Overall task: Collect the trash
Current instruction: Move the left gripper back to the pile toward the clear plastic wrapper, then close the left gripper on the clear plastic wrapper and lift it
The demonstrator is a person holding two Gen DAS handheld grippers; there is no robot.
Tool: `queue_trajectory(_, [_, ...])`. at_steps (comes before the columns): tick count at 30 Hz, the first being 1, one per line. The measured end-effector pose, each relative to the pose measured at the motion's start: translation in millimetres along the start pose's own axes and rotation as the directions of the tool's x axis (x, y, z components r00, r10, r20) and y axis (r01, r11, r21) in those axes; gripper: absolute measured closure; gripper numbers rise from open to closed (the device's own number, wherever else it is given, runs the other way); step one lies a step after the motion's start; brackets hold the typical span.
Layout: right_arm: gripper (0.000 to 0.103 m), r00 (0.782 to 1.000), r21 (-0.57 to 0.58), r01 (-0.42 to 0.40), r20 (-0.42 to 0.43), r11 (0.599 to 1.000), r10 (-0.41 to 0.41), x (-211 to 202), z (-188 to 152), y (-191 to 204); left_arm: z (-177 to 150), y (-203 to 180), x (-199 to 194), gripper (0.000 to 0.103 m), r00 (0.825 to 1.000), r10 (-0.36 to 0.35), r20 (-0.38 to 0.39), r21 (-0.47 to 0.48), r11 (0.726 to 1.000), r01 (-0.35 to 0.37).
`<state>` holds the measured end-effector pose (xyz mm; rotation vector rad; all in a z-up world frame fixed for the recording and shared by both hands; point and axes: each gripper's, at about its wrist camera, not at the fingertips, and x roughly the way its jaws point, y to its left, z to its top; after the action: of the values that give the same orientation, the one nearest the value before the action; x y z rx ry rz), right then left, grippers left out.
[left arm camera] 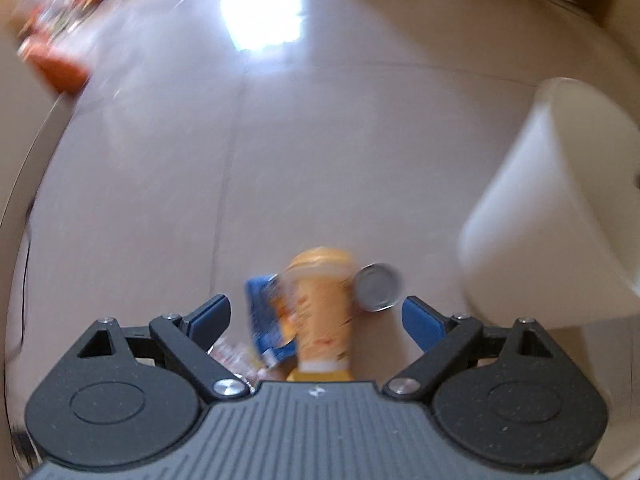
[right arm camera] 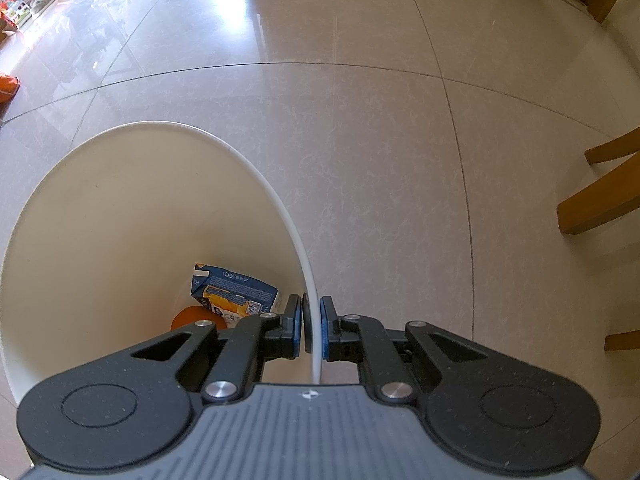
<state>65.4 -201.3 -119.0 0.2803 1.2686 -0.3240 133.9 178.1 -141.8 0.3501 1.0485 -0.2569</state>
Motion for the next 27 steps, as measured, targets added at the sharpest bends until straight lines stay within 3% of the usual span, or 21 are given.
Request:
queue_trajectory(2, [0.091, 1.000, 0.000, 0.001, 0.000, 1.000, -0.001, -0.1, 0.3, 0.9, -6.2, 16.0, 12.4, 0.011, 0.999, 0.035, -0.030, -0.061, 0.997, -0.037])
queue_trajectory(5, [0.091, 1.000, 0.000, 0.002, 0.001, 1.000, -0.002, -0.4, 0.4, 1.2, -16.6, 39.1, 33.4, 0.012, 0.995, 0.029, -0.092, -0.169, 0.985, -0.044])
queue_trajectory(12, [0.091, 1.000, -0.001, 0.004, 0.002, 1.000, -0.004, -1.3, 0.9, 1.6, -37.3, 77.8, 84.7, 0.022, 0.976, 0.000, -0.218, -0.421, 0.902, -0.095])
queue_trajectory(16, [0.091, 1.000, 0.005, 0.001, 0.001, 1.000, -0.001, -2.2, 1.6, 0.5, -51.6, 89.9, 109.4, 0.032, 0.963, -0.001, -0.271, -0.490, 0.861, -0.137])
queue_trajectory(21, [0.091, 1.000, 0.004, 0.003, 0.001, 1.000, -0.003, -2.9, 2.4, -0.1, -69.3, 103.1, 126.8, 0.041, 0.956, -0.062, -0.287, -0.588, 0.800, -0.125])
queue_trajectory(24, [0.091, 1.000, 0.003, 0.006, 0.002, 1.000, -0.006, -2.9, 2.1, 0.3, -73.2, 104.9, 136.7, 0.049, 0.949, -0.067, -0.310, -0.600, 0.788, -0.141])
queue_trajectory(27, [0.091, 1.000, 0.003, 0.008, 0.002, 1.000, -0.008, -2.7, 1.4, 1.6, -74.1, 104.4, 142.9, 0.049, 0.946, -0.053, -0.320, -0.593, 0.790, -0.157])
